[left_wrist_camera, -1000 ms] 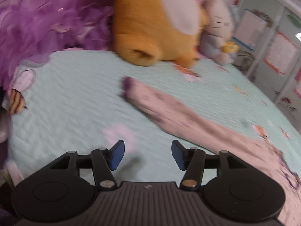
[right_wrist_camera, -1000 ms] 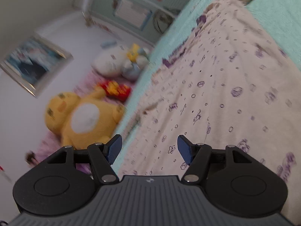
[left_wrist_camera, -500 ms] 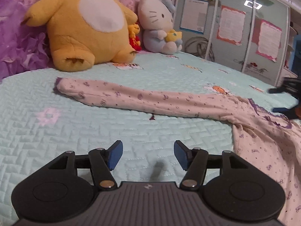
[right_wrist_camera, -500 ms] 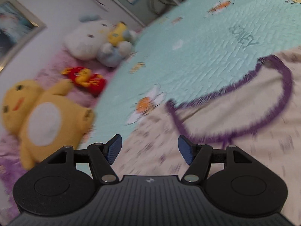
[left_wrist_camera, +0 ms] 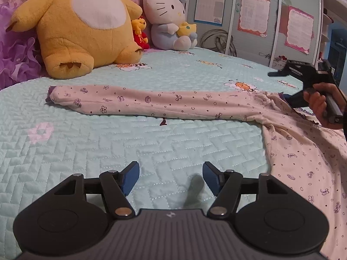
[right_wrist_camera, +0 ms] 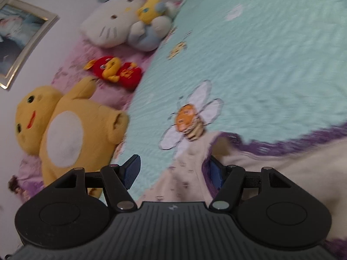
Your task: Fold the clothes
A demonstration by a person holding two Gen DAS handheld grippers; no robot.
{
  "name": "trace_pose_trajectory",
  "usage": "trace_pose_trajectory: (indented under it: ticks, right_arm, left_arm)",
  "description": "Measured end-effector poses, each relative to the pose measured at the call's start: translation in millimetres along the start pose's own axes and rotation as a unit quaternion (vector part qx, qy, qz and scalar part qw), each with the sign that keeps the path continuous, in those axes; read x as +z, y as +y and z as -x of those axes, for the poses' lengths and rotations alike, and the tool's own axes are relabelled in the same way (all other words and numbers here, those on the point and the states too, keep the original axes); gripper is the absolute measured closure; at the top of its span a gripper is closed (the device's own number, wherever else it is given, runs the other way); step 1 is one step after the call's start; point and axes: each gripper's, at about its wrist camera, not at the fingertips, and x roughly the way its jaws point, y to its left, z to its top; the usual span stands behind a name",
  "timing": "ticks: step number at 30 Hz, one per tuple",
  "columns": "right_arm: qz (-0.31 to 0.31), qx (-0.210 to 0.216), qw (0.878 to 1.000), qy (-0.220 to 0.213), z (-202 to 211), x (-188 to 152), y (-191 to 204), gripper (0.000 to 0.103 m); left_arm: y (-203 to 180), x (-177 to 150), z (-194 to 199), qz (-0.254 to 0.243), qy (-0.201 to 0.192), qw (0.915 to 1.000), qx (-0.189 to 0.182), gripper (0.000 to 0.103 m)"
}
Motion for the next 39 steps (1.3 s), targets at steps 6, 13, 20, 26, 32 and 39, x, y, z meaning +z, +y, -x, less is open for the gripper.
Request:
trace_pose_trajectory:
  ticks: [6, 13, 20, 26, 32, 39]
  right_arm:
    - [-0.026, -0.010, 0.998, -0.049, -18, 13, -1, 0.061]
    - [-0.005, -0.064, 0.990, -0.128, -15, 60, 11, 0.090]
    - [-0.051, -0.121, 0.988, -0.085, -25, 58, -12, 0.058]
    - [-0.089, -0.115, 0.986, -0.081, 26, 43, -3, 0.046]
    - [-0.057, -0.130, 0.982, -0.121, 115, 16, 22, 0.034]
    - [-0.039, -0.225, 0.952, -0.203, 257, -56, 13, 0.034]
  left_arm:
    - [-1, 0, 0, -0.002, 0.002, 1.0000, 0.000, 0.033]
    - [-2, 0, -1, -0.007, 0.005, 1.0000, 0.002, 0.033]
    - [-1, 1, -1, -0.006, 0.006, 1.0000, 0.001, 0.032]
    - [0, 2, -2, -0.004, 0.008, 1.0000, -0.001, 0.032]
    - [0, 1, -2, -0.002, 0.008, 1.0000, 0.001, 0.032]
    - [-1, 1, -2, -0.007, 0.007, 0.9999, 0.003, 0.031]
